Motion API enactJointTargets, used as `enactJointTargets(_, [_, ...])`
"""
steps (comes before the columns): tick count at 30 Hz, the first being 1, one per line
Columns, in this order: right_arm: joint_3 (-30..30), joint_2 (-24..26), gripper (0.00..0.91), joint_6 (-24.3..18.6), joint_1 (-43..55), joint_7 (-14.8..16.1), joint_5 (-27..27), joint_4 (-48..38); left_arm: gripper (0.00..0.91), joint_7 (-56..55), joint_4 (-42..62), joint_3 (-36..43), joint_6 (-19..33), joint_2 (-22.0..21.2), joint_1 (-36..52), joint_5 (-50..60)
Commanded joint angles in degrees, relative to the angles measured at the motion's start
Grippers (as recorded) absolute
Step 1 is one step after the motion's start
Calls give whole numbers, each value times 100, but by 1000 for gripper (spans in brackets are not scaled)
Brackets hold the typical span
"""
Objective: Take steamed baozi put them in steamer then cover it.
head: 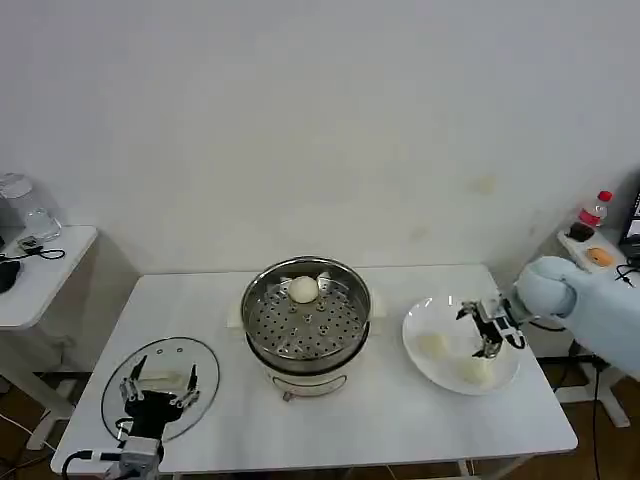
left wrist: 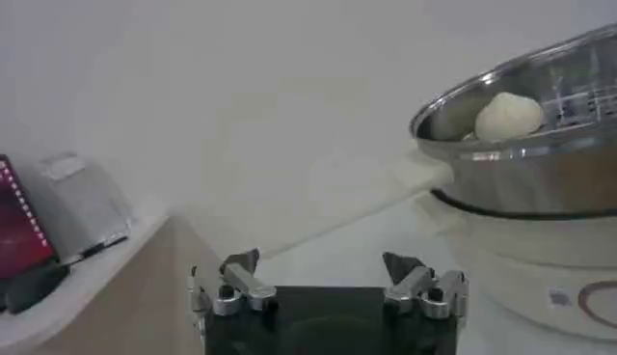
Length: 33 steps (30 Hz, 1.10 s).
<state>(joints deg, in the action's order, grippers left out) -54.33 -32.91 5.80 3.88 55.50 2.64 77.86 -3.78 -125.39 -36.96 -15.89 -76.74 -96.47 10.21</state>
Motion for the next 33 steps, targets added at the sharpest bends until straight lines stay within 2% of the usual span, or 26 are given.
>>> enactJointTargets(1, [410,-466,907,-16,-527,148,137,-625,907,4,7,-18,-3,2,2,0])
enactJointTargets(10, [511,-1210,907,-57,-564,102,242,-1160,907,13,13,-133,-1,17,-5,-22])
enactJointTargets(17, [481,-1448,907,8,-533,106,333,-1458,907,19,38,-191,4,6,-14,-50])
enactJointTargets(21, [476,-1484,786,41,-550,101,372,-1511,907,18,64,-190,8,2,10,-55])
enactJointTargets(23, [478,-1493,776,89,-561,100,385,-1519,907,17,80,-181,7,-3,20,-53])
enactJointTargets(28, [481,-1463,665,113,-549,121,391,-1498,907,14,99,-173,8,-8,27,-51])
enactJointTargets(33, [501,-1451,625,109,-512,133,369,-1480,907,14,88,-173,10,-17,23,-51])
